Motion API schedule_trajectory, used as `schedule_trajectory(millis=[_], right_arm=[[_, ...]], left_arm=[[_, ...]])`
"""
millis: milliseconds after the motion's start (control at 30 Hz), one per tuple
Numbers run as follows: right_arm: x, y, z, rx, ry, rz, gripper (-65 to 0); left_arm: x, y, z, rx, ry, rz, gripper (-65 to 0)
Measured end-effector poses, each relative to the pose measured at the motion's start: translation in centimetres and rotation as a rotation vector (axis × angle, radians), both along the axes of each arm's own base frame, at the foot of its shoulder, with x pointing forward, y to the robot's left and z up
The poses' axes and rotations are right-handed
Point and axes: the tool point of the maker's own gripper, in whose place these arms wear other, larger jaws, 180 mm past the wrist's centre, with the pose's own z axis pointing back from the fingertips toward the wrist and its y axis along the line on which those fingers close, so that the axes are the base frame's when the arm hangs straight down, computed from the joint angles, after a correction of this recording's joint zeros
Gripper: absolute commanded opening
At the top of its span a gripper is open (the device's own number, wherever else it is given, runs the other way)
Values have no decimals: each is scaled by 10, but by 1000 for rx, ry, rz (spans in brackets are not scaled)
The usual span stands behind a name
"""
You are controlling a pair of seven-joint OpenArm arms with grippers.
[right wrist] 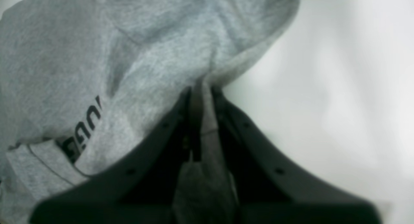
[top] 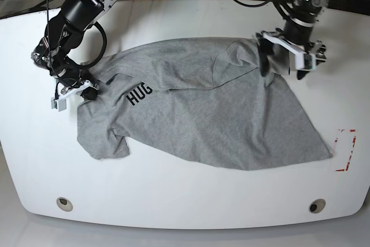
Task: Fold the T-shirt properly
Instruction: 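Open the left gripper and release the shirt corner, then move the left gripper to the shirt hem corner and grasp it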
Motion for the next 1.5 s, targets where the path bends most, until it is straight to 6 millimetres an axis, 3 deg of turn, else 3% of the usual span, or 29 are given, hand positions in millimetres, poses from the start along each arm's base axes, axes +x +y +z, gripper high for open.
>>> schedule_trajectory(millis=[367, 467, 600, 800, 933, 1000, 1133, 1500], right_arm=[[1, 0, 1, -2, -1, 1, -650], [2, 2, 1, 2, -4, 1, -650], [1, 3, 0, 4, -3, 1, -650], [0, 3, -1, 4, 2, 2, -650], [0, 2, 0, 4, -2, 1, -650], [0, 1, -1, -2, 3, 2, -650], [4, 10, -1, -15, 8, 46, -650], [2, 15, -2, -7, 4, 53, -650]], left_arm=[[67, 141, 20, -200, -2, 403, -69], [82, 160, 20, -235, 1, 447, -69], [106, 156, 5, -267, 68, 375, -71], [134, 167, -23, -329, 145, 398, -71], [145, 155, -56, -367, 244, 392, -76], [148, 145, -69, -361, 287, 366, -119], [159, 130, -78, -325, 265, 301, -207], [178, 93, -91, -360, 261, 251, -212]])
